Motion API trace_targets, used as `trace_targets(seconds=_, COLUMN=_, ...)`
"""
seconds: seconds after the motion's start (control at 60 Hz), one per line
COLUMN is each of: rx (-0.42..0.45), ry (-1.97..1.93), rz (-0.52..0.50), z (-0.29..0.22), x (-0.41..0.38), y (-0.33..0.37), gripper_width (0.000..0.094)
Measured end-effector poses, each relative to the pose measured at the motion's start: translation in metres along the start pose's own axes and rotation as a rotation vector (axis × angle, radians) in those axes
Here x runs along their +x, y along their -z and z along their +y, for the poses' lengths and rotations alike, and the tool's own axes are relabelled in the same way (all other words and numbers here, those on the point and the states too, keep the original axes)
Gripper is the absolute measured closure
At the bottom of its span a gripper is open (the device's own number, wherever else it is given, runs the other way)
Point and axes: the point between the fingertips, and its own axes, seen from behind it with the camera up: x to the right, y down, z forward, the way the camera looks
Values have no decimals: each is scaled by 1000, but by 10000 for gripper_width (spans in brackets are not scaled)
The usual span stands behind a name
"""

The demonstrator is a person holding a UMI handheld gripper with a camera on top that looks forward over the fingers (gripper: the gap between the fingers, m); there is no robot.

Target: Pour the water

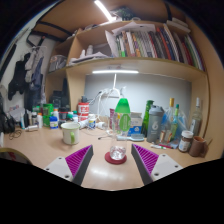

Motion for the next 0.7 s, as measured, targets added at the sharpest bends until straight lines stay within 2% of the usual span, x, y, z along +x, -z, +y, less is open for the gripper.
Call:
trace_targets(seconds=0.217, rx=-7, ry=-19, rz=-49, z=23, x=-29, y=93, gripper_width=86)
trace_targets(seconds=0.317, rx=-15, ry=-28, rz=-33, z=33, x=-27, y=125, gripper_width=87)
trace_targets(seconds=0.467, rx=-11, ry=-113, rz=-45, z=33, x=-27, y=156, gripper_width=92)
trace_targets(seconds=0.7, rx=22, ry=-138, rz=5, z=22, x=-3, y=190, gripper_width=92)
